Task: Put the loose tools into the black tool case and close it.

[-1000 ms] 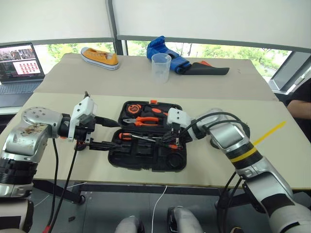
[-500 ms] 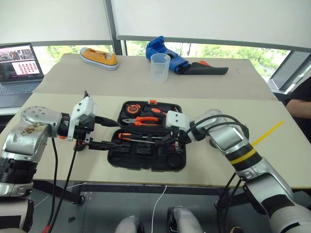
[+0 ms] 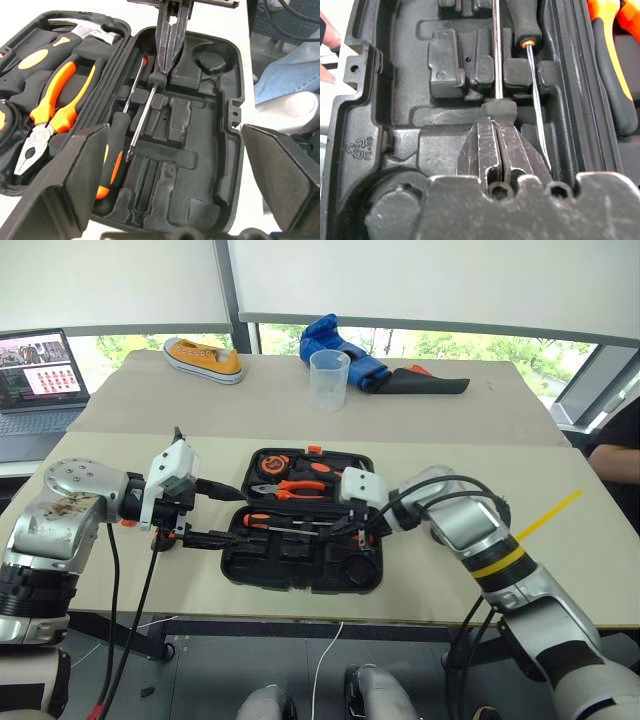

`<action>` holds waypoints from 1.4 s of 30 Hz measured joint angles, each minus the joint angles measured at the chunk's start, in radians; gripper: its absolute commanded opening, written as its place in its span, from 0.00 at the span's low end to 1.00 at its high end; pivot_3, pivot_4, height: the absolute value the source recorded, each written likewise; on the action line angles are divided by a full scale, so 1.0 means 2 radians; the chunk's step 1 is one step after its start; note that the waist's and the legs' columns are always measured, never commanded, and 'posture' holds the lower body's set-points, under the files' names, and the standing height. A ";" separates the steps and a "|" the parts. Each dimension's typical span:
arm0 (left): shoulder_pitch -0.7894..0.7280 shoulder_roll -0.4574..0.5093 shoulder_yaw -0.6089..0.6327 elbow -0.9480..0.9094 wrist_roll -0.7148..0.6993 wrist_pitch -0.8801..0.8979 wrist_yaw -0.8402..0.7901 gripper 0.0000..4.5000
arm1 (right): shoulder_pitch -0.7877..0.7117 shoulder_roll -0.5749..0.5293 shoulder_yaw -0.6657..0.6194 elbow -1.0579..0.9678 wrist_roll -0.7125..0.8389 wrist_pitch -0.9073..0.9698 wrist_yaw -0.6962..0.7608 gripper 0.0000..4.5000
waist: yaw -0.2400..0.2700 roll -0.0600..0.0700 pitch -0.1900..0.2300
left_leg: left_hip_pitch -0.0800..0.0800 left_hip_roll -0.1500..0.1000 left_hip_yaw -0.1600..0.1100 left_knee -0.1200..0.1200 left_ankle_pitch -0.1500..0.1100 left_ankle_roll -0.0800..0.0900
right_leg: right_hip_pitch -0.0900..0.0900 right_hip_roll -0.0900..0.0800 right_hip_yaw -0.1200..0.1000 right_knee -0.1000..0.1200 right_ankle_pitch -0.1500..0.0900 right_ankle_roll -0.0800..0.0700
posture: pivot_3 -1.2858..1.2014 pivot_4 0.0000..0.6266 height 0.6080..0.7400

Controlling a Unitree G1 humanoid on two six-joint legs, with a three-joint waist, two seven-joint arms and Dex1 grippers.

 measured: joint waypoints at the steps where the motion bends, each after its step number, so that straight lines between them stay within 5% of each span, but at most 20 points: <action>1: 0.000 0.000 0.000 0.000 0.000 0.000 0.000 1.00 | -0.005 0.000 -0.005 -0.003 0.003 0.002 0.001 0.01 | 0.000 0.000 0.000 | 0.000 0.000 0.000 0.000 0.000 0.000 | 0.000 0.000 0.000 0.000 0.000 0.000 | 0.52 0.24 0.88; 21: 0.000 0.000 0.000 0.001 0.013 -0.010 0.001 1.00 | 0.035 0.014 0.037 0.004 -0.061 -0.091 -0.047 0.01 | -0.002 -0.001 -0.001 | 0.006 0.000 0.001 -0.001 0.000 0.000 | 0.004 0.000 0.003 0.000 0.000 0.000 | 0.52 0.24 0.88; 26: 0.041 0.000 0.014 -0.013 0.011 0.002 0.030 1.00 | 0.052 0.055 -0.026 -0.004 -0.013 -0.062 -0.078 0.01 | -0.004 -0.001 0.000 | 0.008 0.001 0.001 -0.002 0.000 -0.001 | 0.003 0.000 0.005 0.001 -0.001 -0.001 | 0.52 0.24 0.88; 32: 0.172 0.002 0.124 -0.058 -0.008 0.061 0.117 1.00 | 0.054 0.025 -0.167 -0.131 0.123 0.032 -0.078 0.41 | 0.002 -0.001 0.000 | 0.005 0.001 0.000 -0.004 0.001 -0.001 | 0.000 0.000 0.004 0.001 -0.001 -0.002 | 0.52 0.24 0.88; 39: 0.338 -0.018 0.326 -0.098 -0.027 0.146 0.219 1.00 | 0.110 -0.035 -0.216 -0.216 0.216 0.075 -0.061 0.94 | 0.004 -0.001 0.000 | 0.006 0.000 0.001 -0.006 0.000 -0.001 | 0.000 0.000 0.005 -0.002 -0.001 -0.001 | 0.52 0.24 0.88; 42: 0.361 -0.022 0.353 -0.097 -0.026 0.165 0.249 1.00 | 0.124 -0.042 -0.214 -0.225 0.220 0.074 -0.065 0.99 | 0.010 -0.001 0.000 | 0.007 0.000 0.001 -0.006 0.001 -0.002 | 0.000 0.000 0.005 -0.001 -0.001 -0.001 | 0.52 0.24 0.88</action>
